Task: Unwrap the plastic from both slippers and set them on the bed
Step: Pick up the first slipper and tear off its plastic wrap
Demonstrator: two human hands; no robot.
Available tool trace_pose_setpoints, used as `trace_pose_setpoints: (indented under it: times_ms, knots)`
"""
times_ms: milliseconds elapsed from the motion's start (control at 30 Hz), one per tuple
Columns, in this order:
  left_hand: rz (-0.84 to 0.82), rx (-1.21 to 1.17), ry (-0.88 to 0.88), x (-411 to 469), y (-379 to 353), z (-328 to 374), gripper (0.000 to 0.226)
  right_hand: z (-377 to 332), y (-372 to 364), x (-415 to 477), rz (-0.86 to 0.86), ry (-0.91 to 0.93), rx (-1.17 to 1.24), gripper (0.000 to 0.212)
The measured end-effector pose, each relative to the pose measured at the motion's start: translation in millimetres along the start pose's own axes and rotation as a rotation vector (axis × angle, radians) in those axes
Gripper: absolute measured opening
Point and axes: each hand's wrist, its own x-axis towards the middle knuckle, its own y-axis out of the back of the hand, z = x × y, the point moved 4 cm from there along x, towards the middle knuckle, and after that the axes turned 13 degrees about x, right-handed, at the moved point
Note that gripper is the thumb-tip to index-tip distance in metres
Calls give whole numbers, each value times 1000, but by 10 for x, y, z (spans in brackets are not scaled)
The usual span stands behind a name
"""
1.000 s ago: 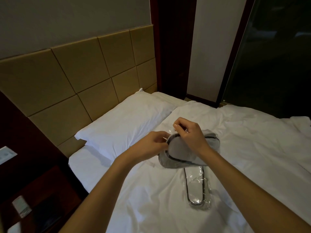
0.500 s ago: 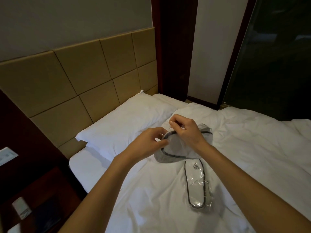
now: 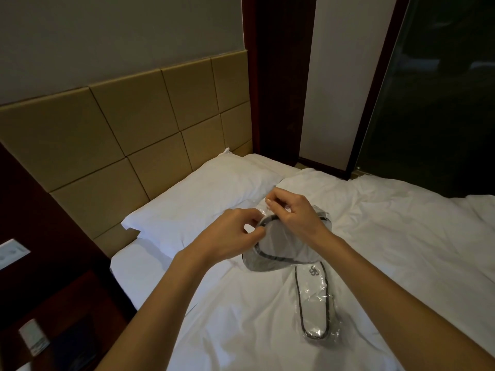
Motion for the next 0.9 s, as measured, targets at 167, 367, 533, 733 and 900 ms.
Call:
trace_pose_setpoints:
  times_ms: [167, 367, 533, 733, 900]
  knots:
    - [17, 12, -4, -8, 40, -6, 31, -38, -26, -7, -33, 7, 8, 13]
    - [-6, 13, -26, -28, 52, -35, 28, -76, -37, -2, -80, -4, 23, 13]
    - [26, -2, -12, -35, 21, -44, 15, -103, -31, -10, -97, -28, 59, 16]
    - [2, 32, 45, -68, -30, -38, 26, -116, -56, -39, -101, -32, 76, 18]
    - [-111, 33, 75, -143, -104, -65, 27, -92, -105, -56, -94, -23, 58, 15]
